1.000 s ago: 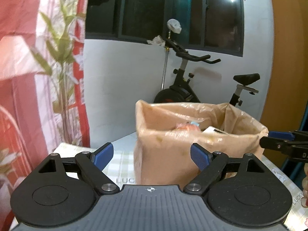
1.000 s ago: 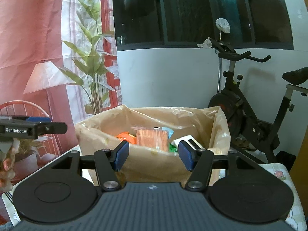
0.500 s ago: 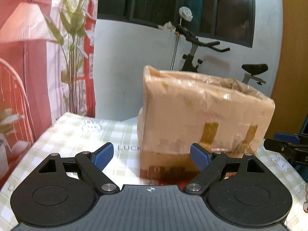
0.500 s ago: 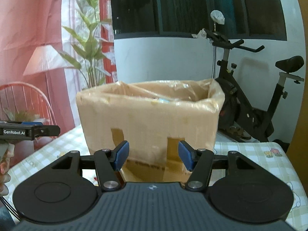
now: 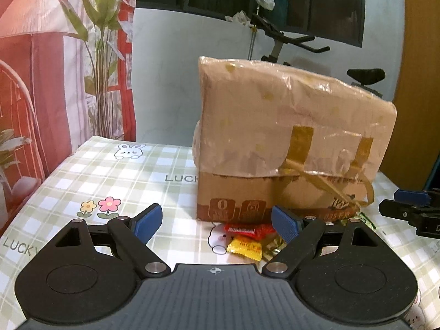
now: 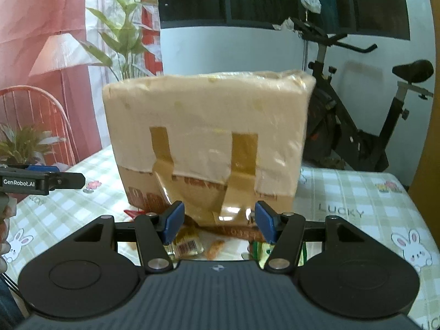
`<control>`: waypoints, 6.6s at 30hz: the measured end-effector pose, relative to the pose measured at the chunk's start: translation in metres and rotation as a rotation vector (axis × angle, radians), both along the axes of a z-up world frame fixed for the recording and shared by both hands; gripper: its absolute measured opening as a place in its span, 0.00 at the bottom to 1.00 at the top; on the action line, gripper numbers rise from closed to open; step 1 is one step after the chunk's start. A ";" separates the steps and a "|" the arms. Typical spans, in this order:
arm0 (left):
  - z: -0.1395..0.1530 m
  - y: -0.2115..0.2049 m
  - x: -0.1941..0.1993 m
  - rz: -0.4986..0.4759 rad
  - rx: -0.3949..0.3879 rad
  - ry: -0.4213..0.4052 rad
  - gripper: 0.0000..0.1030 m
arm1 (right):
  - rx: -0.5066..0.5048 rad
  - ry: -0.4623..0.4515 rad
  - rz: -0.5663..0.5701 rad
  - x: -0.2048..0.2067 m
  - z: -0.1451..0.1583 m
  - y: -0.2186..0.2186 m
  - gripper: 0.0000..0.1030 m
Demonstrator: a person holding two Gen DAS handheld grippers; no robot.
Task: Organize snacks
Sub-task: 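Move both grippers back down to the snack pile, then lower the right gripper onto the brown jerky packet and close it, then move the left gripper to the red candy packet while the right gripper holds the jerky packet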
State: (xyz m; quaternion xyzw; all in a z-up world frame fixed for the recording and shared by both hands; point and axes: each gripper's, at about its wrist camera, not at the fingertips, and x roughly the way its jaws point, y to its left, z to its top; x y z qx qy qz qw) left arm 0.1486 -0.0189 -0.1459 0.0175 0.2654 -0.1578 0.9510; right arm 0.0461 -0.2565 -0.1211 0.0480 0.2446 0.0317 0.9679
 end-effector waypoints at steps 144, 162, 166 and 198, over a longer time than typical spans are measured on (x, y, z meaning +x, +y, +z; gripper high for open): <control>-0.039 -0.008 0.002 -0.026 0.019 0.130 0.85 | -0.025 0.186 0.078 0.013 -0.089 0.005 0.48; -0.051 -0.043 0.043 -0.142 0.081 0.127 0.75 | -0.011 0.177 0.075 0.011 -0.089 0.004 0.48; -0.057 -0.059 0.058 -0.149 0.079 0.155 0.76 | -0.015 0.178 0.073 0.011 -0.089 0.005 0.48; -0.074 -0.036 0.020 -0.230 0.013 0.233 0.21 | -0.021 0.179 0.079 0.011 -0.089 0.006 0.48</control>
